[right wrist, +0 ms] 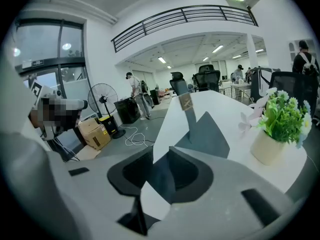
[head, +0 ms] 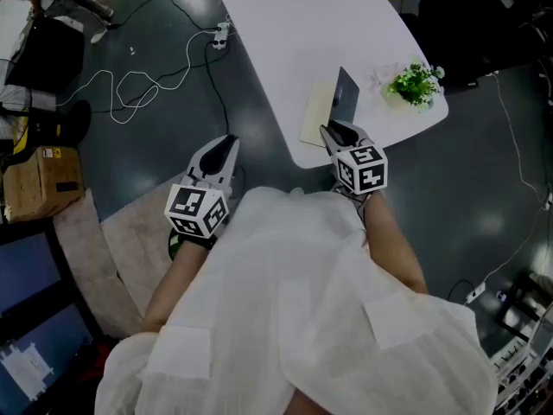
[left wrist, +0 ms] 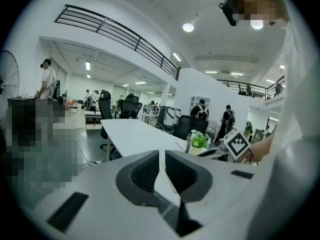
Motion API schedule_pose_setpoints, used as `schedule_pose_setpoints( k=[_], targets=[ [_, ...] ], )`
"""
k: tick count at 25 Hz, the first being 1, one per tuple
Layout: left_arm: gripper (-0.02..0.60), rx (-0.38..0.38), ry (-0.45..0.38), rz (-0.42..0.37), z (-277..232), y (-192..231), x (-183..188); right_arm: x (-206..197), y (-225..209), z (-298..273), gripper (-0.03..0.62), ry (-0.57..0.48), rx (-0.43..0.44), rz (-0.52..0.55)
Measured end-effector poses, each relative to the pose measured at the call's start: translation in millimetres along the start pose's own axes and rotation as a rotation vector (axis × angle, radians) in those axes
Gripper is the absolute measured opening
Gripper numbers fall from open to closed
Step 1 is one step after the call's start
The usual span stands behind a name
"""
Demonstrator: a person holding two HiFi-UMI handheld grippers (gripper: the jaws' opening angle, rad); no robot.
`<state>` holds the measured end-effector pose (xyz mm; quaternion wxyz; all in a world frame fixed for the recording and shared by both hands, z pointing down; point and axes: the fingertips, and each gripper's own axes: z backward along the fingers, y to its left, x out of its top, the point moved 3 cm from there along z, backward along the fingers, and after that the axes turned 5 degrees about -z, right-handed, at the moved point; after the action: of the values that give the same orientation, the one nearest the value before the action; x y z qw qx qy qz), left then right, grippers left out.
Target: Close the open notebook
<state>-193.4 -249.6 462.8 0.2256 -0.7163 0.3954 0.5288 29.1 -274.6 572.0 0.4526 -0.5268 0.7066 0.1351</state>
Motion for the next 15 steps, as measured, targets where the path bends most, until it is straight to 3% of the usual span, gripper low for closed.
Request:
schedule_pose_setpoints(
  k=[15],
  targets=[
    [0.034,0.001,0.001,-0.003,-3.5,13.6,2.3,7.1,-13.5,0.5,0.103,-0.019,-0.034,-0.051]
  ],
)
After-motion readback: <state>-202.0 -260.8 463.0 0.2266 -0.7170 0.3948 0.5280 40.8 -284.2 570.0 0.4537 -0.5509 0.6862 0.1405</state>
